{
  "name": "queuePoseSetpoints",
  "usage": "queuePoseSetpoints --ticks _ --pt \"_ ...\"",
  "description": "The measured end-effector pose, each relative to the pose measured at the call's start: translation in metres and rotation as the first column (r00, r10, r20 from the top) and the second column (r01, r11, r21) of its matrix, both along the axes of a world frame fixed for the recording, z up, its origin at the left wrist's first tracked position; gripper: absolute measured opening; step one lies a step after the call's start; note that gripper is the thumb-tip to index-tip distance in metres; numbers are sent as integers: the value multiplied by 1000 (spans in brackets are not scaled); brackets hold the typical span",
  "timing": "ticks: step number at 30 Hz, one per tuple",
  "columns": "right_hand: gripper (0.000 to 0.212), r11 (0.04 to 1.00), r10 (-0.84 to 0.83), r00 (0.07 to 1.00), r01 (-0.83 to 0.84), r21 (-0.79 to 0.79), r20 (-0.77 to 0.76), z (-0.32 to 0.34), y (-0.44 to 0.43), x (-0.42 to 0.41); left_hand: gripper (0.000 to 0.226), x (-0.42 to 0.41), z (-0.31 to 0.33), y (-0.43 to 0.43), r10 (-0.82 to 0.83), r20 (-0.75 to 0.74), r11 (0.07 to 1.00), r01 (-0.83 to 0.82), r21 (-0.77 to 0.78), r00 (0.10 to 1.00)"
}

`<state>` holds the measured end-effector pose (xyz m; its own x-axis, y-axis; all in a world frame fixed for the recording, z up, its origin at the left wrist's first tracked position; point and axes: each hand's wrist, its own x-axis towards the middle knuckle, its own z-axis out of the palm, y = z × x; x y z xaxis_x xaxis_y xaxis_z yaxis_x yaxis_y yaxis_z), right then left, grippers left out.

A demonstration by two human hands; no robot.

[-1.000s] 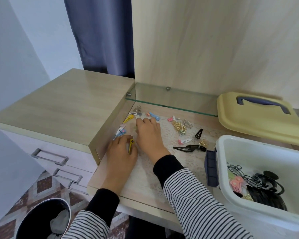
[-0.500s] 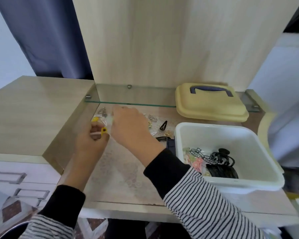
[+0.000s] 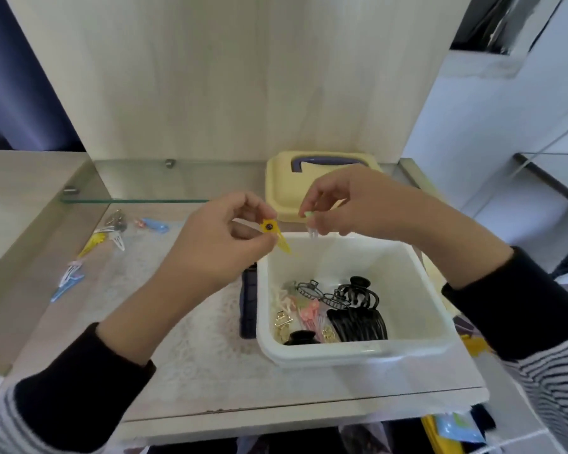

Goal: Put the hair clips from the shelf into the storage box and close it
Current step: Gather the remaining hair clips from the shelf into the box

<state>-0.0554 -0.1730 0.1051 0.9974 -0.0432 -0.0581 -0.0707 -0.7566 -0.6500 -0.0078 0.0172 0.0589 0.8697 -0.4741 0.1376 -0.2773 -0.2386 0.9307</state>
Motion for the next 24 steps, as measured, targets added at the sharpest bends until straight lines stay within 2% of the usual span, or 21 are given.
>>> queuePoseSetpoints --ticks 4,10,17,22,24 --pt "6 1000 9 996 -10 -14 -94 -12 -28 -6 18 -5 -3 -27 -132 3 971 129 199 991" --pt "8 997 61 973 -70 -34 -223 -41 -39 -5 19 -4 -11 -47 -267 -23 888 256 381 963" --pt "8 989 112 935 -139 -58 -336 -62 -44 -5 16 2 -19 -62 -328 -36 751 284 596 944" --pt "7 987 127 927 -153 -47 -354 -74 -39 -3 18 2 -25 -66 -345 -26 691 272 670 938" --pt "16 982 131 927 -170 -82 -350 -78 -36 -1 20 1 -26 -68 -368 -7 659 266 703 930"
